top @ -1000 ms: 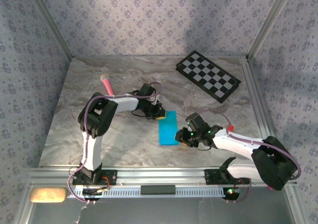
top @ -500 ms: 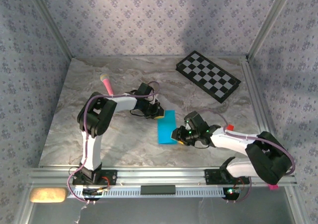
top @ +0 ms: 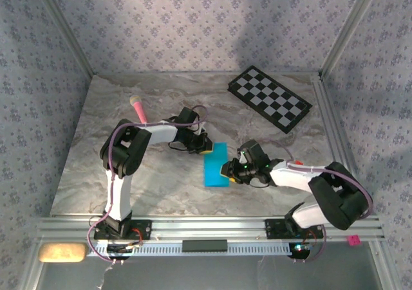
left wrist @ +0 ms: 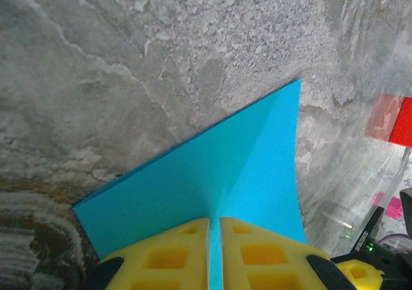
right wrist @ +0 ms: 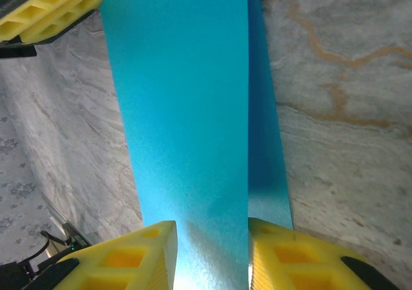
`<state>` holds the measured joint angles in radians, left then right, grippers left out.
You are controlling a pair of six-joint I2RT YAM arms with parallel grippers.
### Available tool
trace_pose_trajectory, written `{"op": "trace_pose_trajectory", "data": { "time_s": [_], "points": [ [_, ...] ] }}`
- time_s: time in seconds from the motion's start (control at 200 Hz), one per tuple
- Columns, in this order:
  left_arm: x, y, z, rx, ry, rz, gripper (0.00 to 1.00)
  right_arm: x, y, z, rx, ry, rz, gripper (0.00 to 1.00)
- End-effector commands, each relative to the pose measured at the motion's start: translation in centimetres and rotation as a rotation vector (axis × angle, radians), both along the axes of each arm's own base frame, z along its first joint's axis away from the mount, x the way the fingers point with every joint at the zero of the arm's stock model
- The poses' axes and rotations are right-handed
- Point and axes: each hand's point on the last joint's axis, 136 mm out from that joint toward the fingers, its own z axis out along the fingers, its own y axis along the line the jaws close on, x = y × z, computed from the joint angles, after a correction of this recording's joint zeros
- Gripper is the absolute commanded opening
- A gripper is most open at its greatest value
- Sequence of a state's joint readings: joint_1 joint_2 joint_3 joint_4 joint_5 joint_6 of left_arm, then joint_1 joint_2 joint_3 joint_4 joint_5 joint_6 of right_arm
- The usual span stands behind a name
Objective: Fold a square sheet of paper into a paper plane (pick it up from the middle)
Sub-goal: Fold the triangle a second time at the center of the table.
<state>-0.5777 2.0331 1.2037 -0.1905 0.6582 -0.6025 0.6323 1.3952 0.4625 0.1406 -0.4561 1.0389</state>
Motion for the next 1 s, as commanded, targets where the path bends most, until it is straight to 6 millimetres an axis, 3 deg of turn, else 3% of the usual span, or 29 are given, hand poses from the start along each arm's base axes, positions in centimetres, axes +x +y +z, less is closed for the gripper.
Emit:
{"op": "trace_pose_trajectory", "data": {
  "time_s": [0.0,0.5,0.72,0.994],
  "points": [
    [-0.1,0.8,-1.3,0.048,0.016,-0.014,0.15,1.0,1.0,1.0,0.048,-0.033,0.024,0.32],
    [0.4,0.5,-0.7,0.044,-0.014,-0.041,0.16,3.5,0.7,0.9,0.116,-0.042,0.048,0.28],
    [0.6,0.3,-0.3,0.035,-0.024,-0.038,0.17,3.8,1.3,0.3,0.151,-0.02,0.063,0.22],
    [0.7,0.3,0.2,0.037,-0.039,-0.037,0.19,3.8,0.5,-0.5,0.134,-0.004,0.045,0.2]
  ]
}}
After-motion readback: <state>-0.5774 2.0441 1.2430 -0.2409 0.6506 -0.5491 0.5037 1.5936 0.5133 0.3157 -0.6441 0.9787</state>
